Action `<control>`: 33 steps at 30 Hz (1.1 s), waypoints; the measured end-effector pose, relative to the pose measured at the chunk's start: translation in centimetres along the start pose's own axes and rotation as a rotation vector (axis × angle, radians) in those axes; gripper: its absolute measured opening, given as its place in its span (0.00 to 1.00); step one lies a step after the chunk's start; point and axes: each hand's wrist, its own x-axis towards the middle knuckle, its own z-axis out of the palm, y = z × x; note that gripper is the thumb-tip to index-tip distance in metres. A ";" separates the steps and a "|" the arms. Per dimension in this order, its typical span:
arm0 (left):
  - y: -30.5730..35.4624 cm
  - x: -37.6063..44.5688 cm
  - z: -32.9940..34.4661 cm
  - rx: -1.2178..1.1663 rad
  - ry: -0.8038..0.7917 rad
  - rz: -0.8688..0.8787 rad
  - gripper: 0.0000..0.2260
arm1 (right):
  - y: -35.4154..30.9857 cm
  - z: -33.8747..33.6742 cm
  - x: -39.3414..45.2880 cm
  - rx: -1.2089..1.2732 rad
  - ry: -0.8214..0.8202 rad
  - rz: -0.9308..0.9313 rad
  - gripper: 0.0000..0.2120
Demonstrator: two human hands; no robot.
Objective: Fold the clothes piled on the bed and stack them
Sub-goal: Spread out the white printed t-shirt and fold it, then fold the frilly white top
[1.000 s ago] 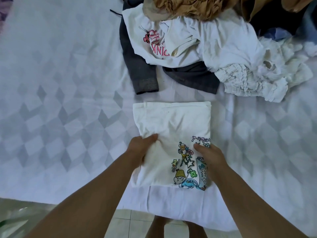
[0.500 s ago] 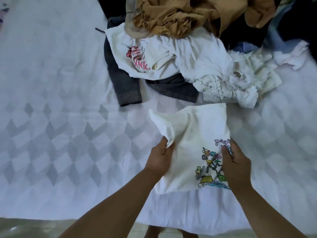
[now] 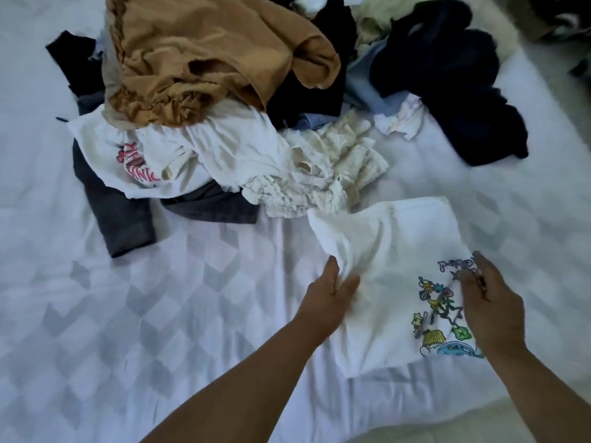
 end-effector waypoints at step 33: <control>-4.0 -1.5 -14.3 -0.877 0.312 -0.269 0.28 | -18.3 17.6 -11.9 0.431 -0.710 -0.489 0.14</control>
